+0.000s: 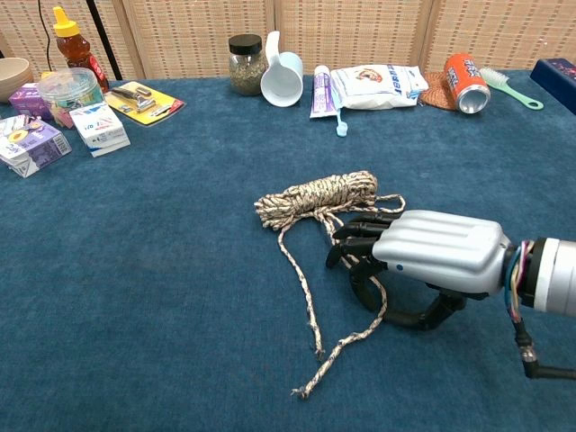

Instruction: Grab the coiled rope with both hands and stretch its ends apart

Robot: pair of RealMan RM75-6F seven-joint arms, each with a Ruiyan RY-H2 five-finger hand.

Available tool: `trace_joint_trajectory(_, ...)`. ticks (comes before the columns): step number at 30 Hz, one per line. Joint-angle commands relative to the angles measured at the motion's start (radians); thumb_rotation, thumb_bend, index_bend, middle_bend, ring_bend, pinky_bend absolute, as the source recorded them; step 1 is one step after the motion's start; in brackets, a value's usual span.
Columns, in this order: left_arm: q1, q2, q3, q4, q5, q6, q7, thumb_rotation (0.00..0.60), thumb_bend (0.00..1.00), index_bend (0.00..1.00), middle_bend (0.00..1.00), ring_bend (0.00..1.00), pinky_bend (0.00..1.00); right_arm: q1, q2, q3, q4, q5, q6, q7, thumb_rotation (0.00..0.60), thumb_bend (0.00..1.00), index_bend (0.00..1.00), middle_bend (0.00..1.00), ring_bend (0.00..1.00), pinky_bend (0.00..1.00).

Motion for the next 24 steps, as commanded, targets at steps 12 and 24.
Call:
trace_joint_trajectory(12, 0.000, 0.003, 0.000, -0.003, 0.005, 0.003, 0.000, 0.600, 0.13, 0.18, 0.06, 0.06, 0.00, -0.007, 0.000, -0.015, 0.005, 0.004, 0.018, -0.012, 0.600, 0.46, 0.50, 0.18, 0.00, 0.00)
trace_joint_trajectory(24, 0.002, 0.007, 0.001, -0.008, 0.008, 0.009, -0.001, 0.600, 0.13, 0.18, 0.06, 0.06, 0.00, -0.010, -0.004, -0.022, 0.006, 0.006, 0.025, -0.024, 0.600, 0.46, 0.50, 0.18, 0.00, 0.00)
